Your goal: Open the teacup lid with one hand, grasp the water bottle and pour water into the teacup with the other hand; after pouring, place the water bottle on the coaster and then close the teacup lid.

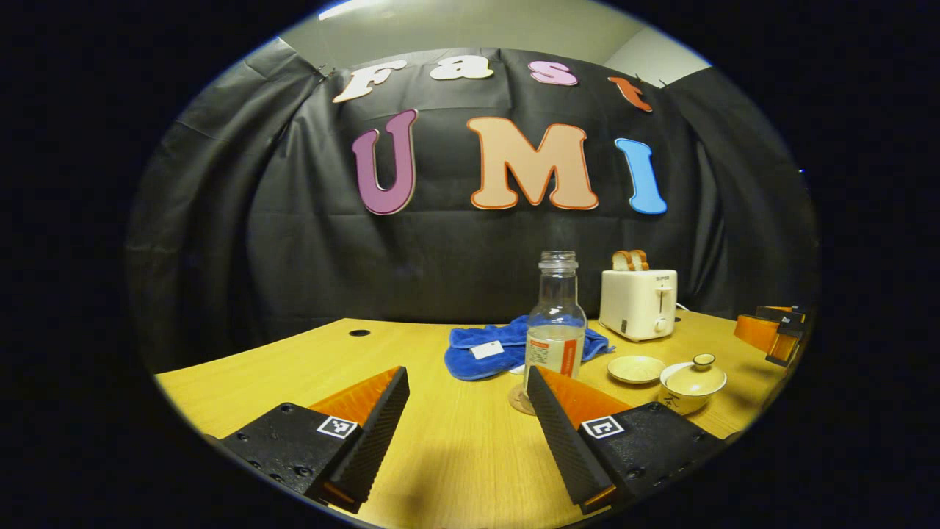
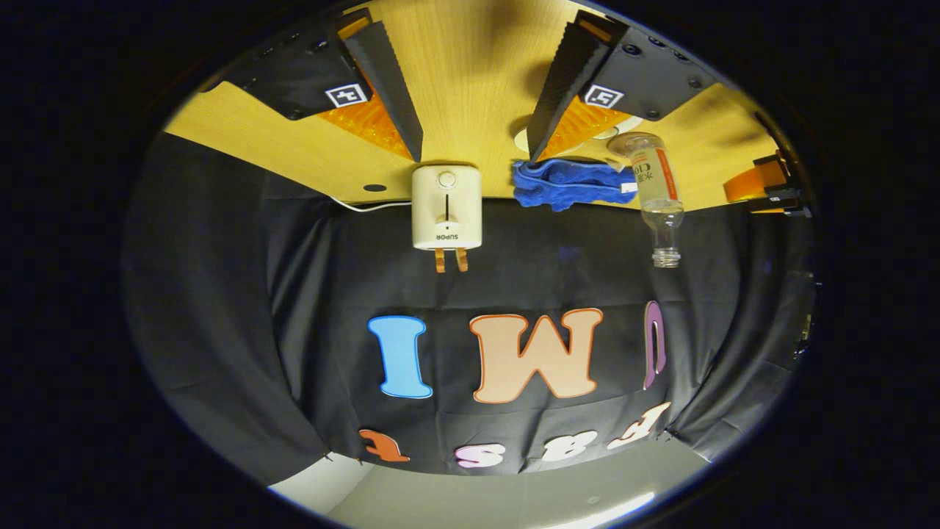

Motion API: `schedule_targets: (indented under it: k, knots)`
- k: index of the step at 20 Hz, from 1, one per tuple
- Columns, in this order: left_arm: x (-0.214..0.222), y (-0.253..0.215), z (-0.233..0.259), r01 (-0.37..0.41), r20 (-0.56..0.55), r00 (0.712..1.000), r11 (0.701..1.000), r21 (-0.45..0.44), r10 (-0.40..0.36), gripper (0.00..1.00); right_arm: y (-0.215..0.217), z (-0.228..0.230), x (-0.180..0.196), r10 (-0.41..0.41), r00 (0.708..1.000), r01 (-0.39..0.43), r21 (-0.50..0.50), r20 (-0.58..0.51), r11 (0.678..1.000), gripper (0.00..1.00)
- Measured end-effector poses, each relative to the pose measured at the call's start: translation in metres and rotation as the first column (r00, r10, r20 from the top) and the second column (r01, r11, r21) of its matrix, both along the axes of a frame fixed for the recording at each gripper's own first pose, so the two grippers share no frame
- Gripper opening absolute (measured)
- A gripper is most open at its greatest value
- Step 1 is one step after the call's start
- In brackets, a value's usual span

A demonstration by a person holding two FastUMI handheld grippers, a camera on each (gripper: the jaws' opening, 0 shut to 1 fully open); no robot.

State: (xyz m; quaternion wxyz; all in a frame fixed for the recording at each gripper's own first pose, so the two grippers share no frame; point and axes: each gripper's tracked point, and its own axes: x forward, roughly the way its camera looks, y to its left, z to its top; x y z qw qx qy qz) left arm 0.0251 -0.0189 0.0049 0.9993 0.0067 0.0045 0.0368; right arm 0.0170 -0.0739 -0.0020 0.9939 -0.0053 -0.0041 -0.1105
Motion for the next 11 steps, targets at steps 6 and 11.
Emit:
schedule_targets:
  k: [6,11]
  knots:
    - [-0.006,-0.003,0.002,-0.005,-0.001,1.0,1.0,0.001,0.005,0.94,-0.011,0.0,-0.002,-0.057,0.998,0.057,-0.002,0.001,0.998,0.85]
    - [-0.006,-0.002,0.003,-0.004,-0.002,1.0,1.0,0.001,0.004,0.95,-0.015,0.001,-0.004,-0.075,0.997,0.075,-0.002,0.002,0.997,0.85]
